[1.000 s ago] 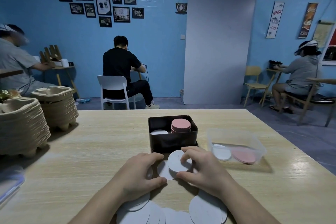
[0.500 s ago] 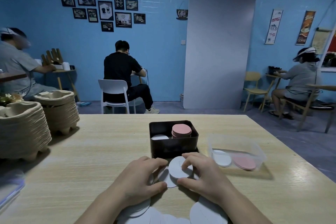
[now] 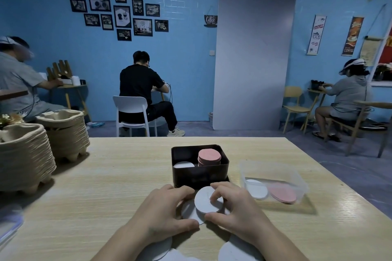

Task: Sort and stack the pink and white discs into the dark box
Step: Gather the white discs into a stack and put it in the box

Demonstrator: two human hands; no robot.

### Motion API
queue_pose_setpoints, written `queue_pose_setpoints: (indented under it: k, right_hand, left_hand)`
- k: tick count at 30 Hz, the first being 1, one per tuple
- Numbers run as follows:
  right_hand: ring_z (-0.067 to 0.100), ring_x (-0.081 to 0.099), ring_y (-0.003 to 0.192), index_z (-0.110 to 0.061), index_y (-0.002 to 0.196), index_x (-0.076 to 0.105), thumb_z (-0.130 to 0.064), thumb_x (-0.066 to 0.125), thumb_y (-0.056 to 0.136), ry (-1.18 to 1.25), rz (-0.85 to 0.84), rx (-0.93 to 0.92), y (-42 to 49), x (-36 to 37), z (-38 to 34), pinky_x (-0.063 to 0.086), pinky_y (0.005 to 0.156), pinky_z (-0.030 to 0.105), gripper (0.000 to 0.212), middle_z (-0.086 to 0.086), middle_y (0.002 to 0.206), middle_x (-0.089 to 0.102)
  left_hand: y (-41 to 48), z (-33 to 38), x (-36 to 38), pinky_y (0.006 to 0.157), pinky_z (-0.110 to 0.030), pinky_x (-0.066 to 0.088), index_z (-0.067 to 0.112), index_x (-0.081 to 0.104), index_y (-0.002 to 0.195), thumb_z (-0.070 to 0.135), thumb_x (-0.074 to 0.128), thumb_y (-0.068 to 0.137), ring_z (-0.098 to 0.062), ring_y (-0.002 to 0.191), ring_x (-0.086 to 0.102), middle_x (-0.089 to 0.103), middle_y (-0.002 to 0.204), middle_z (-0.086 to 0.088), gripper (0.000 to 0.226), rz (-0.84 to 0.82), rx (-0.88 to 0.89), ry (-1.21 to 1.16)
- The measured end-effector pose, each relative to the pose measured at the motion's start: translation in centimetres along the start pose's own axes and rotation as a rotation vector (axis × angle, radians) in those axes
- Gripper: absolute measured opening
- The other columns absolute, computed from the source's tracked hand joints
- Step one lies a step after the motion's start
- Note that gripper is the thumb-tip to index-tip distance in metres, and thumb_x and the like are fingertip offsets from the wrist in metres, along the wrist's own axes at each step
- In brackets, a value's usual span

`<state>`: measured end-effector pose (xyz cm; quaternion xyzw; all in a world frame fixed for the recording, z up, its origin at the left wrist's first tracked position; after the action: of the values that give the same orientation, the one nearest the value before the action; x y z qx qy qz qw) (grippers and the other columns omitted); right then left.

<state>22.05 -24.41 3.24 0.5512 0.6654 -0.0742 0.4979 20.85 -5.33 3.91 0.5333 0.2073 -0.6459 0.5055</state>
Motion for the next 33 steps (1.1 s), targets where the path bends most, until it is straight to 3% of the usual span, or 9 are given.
queue_pose_setpoints:
  k: [8,16,20,29,33]
  right_hand:
    - [-0.009,0.047,0.128,-0.03,0.085,0.061,-0.055,0.08,0.068,0.014,0.009,0.018,-0.1,-0.3,0.2,0.044,0.1,0.024,0.035,-0.016,0.131,0.06]
    - [-0.012,0.041,0.132,-0.031,0.086,0.061,-0.052,0.079,0.07,0.059,0.027,0.06,-0.2,-0.5,0.4,0.049,0.098,0.029,0.032,-0.018,0.131,0.057]
    - [-0.01,0.044,0.13,-0.032,0.086,0.061,-0.056,0.078,0.07,0.013,0.018,0.039,-0.2,-0.4,0.2,0.043,0.102,0.024,0.034,-0.018,0.132,0.057]
    - [-0.009,0.043,0.132,-0.035,0.109,0.061,-0.048,0.082,0.077,0.04,-0.085,-0.116,0.0,0.7,-1.8,0.041,0.102,0.017,0.04,-0.019,0.138,0.055]
    - [-0.008,0.043,0.133,-0.034,0.101,0.063,-0.05,0.079,0.079,0.031,-0.091,-0.142,0.0,0.9,-2.0,0.041,0.105,0.023,0.031,-0.016,0.142,0.054]
  left_hand:
    - [0.3,-0.8,0.4,0.09,-0.022,0.048,0.044,0.051,0.127,0.061,0.075,0.068,0.004,0.102,0.054,0.058,0.106,0.024,0.066,0.016,0.014,-0.117]
    - [-1.5,-3.2,-1.6,0.074,-0.022,0.055,0.034,0.062,0.109,0.043,0.082,0.068,-0.005,0.096,0.064,0.065,0.1,0.021,0.046,0.202,-0.001,-0.202]
    - [-1.7,-2.4,-1.8,0.067,-0.023,0.058,0.032,0.062,0.113,0.039,0.082,0.07,-0.005,0.1,0.061,0.062,0.104,0.024,0.048,0.254,0.031,-0.226]
    - [-0.9,1.0,-1.2,0.087,-0.021,0.047,0.03,0.059,0.123,0.053,0.074,0.077,0.003,0.102,0.055,0.06,0.107,0.023,0.054,0.212,0.157,-0.13]
    - [-0.9,1.1,-0.7,0.09,-0.016,0.044,0.034,0.057,0.128,0.057,0.073,0.078,0.007,0.107,0.051,0.056,0.112,0.028,0.057,0.198,0.16,-0.138]
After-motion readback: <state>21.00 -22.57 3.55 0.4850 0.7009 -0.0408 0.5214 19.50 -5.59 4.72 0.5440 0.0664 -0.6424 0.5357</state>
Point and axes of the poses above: each hand's wrist, its own y-axis towards the middle knuckle, its own x-axis out of the palm, z = x × y, the point moved 7 cm from there along y, towards the middle knuckle
